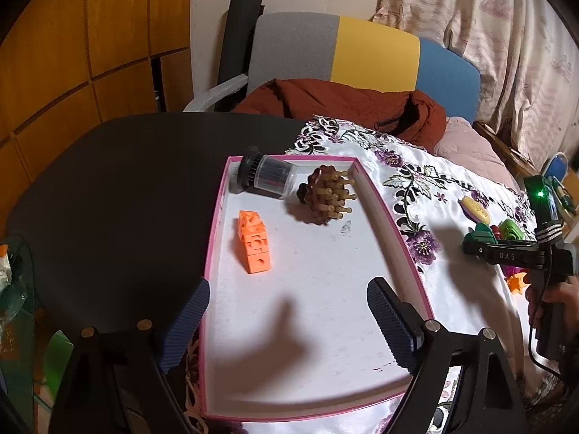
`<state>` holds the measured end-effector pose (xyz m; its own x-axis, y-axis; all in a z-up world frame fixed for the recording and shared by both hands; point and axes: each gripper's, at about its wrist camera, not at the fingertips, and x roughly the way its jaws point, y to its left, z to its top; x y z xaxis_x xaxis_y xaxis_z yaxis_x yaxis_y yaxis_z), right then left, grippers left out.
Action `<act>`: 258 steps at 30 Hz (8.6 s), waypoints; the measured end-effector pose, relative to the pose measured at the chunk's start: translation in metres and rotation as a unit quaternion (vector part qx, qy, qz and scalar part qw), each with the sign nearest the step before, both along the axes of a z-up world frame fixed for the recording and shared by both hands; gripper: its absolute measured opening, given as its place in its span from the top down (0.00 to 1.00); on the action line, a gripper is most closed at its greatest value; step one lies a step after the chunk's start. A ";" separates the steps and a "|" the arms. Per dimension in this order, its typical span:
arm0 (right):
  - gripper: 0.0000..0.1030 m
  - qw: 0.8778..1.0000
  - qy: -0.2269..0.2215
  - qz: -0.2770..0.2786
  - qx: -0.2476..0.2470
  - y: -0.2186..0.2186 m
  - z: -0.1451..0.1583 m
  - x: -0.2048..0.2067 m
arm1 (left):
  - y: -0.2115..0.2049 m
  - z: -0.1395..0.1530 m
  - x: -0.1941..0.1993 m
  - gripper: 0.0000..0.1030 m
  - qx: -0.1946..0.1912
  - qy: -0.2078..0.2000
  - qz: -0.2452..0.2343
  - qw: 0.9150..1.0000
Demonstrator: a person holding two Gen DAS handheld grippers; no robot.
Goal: Organize rigid objects
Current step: 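Carry the green spool with the right gripper over the pink tray, then lower the green spool into the tray, open the right gripper and withdraw, then move the left gripper to the yellow soap bar while the right gripper approaches the purple spool, then close the left gripper around the yellow soap bar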
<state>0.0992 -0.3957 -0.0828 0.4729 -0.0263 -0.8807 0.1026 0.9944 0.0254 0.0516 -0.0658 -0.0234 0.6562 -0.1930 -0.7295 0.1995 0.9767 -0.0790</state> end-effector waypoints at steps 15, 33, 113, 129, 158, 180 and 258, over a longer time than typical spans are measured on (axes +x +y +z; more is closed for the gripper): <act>0.44 1.000 -0.023 -0.020 -0.001 -0.006 0.005 -0.001 | 0.043 -0.009 -0.001 0.10 0.004 0.013 0.041 0.999; 0.46 0.999 -0.020 -0.041 -0.003 0.042 0.014 -0.017 | 0.083 -0.016 -0.006 0.10 -0.030 0.015 0.045 0.998; 0.24 0.990 -0.130 0.029 0.042 0.130 0.071 -0.044 | 0.086 0.007 -0.014 0.10 0.010 -0.019 0.051 0.998; 0.24 0.963 -0.169 -0.211 -0.009 -0.076 0.105 -0.087 | 0.035 0.018 -0.012 0.10 0.015 -0.017 -0.024 0.999; 0.24 0.914 -0.177 -0.339 0.134 -0.157 0.079 -0.121 | -0.240 0.008 0.062 0.11 -0.022 0.082 -0.220 0.972; 0.24 0.900 -0.176 -0.340 0.206 -0.167 0.071 -0.124 | -0.337 -0.058 0.150 0.29 -0.108 0.268 -0.101 0.952; 0.24 0.925 -0.095 -0.260 0.259 -0.154 0.041 -0.092 | -0.240 -0.051 0.024 0.57 0.006 0.133 -0.296 0.946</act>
<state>0.0069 -0.5501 -0.0414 0.6619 0.1093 -0.7416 0.5086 0.6613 0.5514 0.0754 -0.3060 -0.0747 0.2281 -0.4606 -0.8578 0.6869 0.7005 -0.1934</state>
